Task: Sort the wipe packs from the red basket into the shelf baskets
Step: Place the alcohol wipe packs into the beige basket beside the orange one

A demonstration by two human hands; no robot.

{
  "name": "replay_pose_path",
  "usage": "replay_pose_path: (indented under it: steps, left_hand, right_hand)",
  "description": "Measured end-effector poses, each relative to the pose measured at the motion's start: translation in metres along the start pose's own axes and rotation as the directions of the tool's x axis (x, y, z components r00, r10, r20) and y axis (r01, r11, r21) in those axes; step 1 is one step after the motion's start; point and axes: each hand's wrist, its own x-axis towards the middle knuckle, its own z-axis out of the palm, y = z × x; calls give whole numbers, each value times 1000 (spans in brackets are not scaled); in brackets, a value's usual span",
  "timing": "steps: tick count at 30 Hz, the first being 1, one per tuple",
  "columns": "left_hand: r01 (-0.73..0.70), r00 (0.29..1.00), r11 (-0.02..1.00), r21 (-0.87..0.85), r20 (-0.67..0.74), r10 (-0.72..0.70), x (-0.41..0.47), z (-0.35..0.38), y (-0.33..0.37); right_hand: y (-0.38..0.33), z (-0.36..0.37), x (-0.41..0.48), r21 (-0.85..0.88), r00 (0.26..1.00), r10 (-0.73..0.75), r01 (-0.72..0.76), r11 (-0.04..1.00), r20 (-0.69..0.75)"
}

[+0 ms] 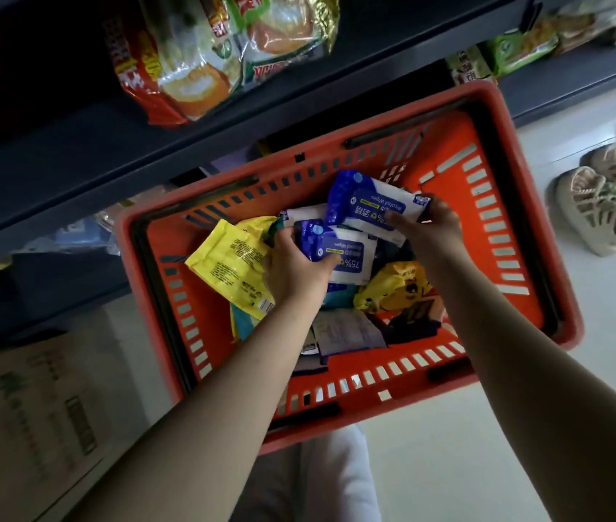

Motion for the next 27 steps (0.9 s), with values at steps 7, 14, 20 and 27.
replay_pose_path:
  steps: [7,14,20,27]
  left_hand:
    - [73,991,972,-223,125,-45,-23,-31,9]
    - [159,982,785,-598,179,-63,-127,-170,65]
    - [231,964,550,-803,265,-18,-219,-298,103]
    - [171,969,383,-908,226,103,-242,-427,106]
  right_hand:
    - [-22,-38,-54,276,999,34,-36,961,12]
    - [-112,-75,-186,504,974,-16,-101,858,224]
    - [-207,-78,-305,596,931,-197,-27,802,306]
    - [-304,-37,-395,635,916,-282,40,772,286]
